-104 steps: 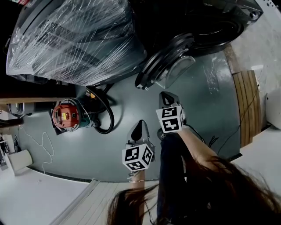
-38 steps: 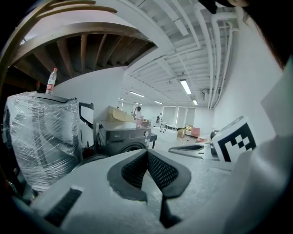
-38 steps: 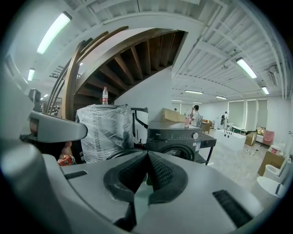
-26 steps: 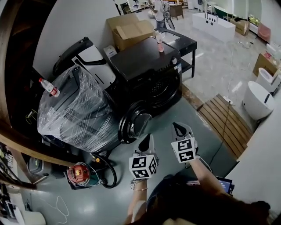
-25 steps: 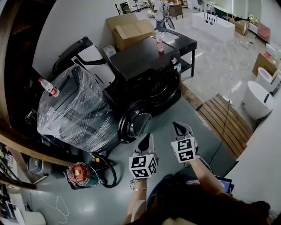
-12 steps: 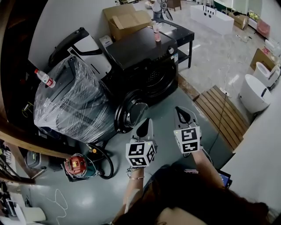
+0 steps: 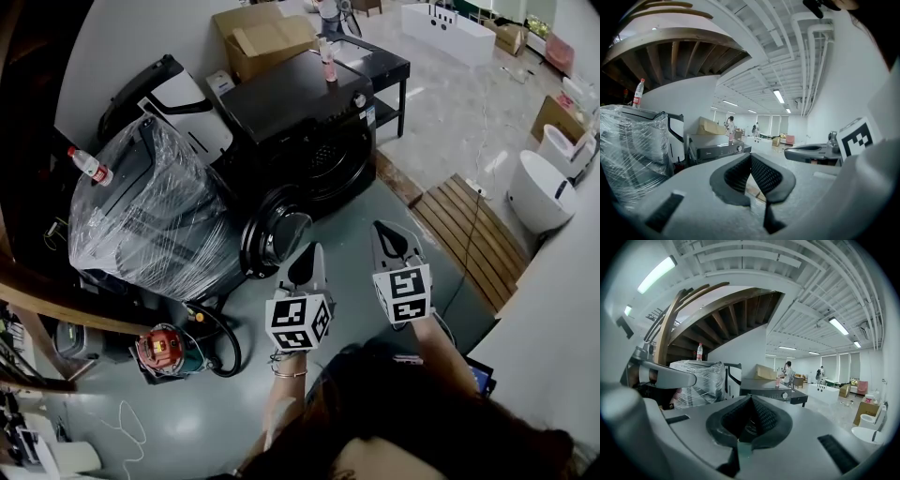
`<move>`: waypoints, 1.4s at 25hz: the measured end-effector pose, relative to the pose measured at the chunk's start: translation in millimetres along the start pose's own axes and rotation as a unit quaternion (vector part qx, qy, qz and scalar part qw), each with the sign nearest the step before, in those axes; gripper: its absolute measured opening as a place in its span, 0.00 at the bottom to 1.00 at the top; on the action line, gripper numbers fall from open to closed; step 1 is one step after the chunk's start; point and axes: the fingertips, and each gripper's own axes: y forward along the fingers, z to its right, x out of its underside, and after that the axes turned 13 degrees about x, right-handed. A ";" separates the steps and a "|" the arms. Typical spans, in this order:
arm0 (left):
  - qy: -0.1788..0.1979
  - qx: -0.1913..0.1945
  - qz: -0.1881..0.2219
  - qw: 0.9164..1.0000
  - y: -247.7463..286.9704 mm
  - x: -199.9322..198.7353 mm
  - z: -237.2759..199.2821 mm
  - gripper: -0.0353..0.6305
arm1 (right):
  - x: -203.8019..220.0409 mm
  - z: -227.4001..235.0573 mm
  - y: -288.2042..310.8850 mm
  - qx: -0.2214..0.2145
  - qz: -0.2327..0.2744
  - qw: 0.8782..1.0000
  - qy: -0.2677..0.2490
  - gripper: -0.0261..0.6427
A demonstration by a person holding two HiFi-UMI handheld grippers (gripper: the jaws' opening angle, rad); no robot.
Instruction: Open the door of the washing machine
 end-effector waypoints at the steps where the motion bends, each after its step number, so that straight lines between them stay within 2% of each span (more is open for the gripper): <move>1: 0.000 -0.001 0.000 1.000 -0.5 0.3 0.0 0.07 | -0.1 -0.1 -0.9 -0.002 0.001 1.000 0.000 0.04; 23: -0.007 -0.008 -0.005 1.000 -13.7 10.3 13.8 0.07 | 7.6 3.4 -26.8 -0.010 -0.003 1.000 -0.004 0.04; 35: -0.020 -0.011 -0.009 1.000 -12.8 17.6 7.5 0.07 | 13.1 4.4 -21.1 -0.005 -0.012 1.000 -0.002 0.04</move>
